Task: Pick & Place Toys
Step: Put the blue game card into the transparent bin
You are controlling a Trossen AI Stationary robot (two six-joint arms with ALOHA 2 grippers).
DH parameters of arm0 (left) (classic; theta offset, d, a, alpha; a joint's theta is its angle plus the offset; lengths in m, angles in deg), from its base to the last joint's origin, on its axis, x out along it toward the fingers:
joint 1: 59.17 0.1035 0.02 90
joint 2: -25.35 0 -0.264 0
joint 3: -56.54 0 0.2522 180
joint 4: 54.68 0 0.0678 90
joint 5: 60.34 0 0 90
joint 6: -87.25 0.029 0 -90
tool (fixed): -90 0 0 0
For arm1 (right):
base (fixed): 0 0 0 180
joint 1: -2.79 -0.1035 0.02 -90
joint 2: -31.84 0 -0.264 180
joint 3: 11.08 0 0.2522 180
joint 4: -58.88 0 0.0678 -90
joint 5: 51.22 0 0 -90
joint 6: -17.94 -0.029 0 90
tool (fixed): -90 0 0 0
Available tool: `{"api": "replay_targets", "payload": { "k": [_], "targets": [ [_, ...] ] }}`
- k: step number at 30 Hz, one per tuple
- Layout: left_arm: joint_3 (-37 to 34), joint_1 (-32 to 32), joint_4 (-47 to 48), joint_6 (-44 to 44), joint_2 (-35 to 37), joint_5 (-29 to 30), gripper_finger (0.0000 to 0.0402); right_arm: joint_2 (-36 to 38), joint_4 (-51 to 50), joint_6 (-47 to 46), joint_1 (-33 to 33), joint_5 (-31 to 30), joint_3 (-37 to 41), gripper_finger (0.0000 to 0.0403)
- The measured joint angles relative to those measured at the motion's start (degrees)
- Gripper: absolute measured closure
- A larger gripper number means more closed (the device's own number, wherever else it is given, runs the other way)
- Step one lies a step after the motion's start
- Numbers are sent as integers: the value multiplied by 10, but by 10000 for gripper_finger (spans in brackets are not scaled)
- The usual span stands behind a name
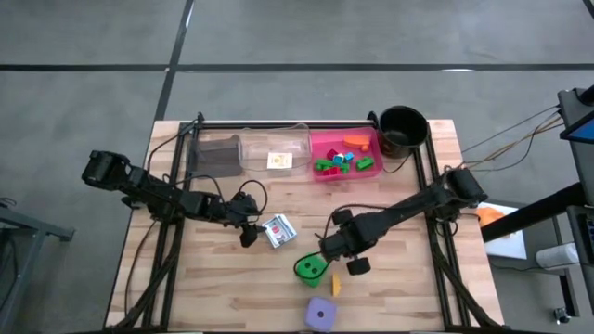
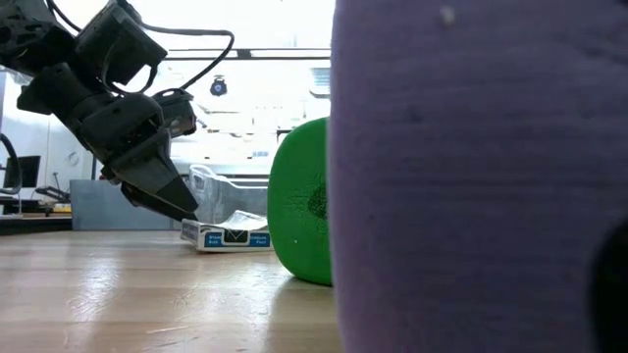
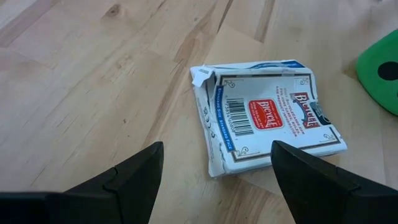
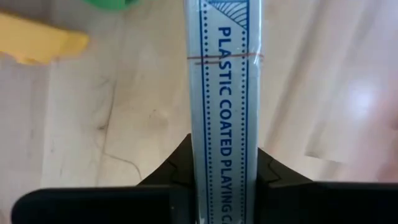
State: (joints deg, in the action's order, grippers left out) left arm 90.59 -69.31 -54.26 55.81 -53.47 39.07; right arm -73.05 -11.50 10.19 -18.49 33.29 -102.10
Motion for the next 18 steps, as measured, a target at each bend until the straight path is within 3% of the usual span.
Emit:
{"api": "replay_targets", "payload": {
  "k": [5, 10, 14, 18],
  "targets": [
    [0, 0, 0, 0, 0, 0, 102, 69, 67, 24, 0, -39, 20, 343],
    [0, 0, 0, 0, 0, 0, 102, 147, 286, 100, 18, -34, 109, 343],
    [0, 0, -1, 0, 0, 0, 102, 185, 428, 169, 77, -18, 180, 343],
    [0, 0, -1, 0, 0, 0, 102, 199, 497, 210, 178, 21, 200, 343]
  ]
}}
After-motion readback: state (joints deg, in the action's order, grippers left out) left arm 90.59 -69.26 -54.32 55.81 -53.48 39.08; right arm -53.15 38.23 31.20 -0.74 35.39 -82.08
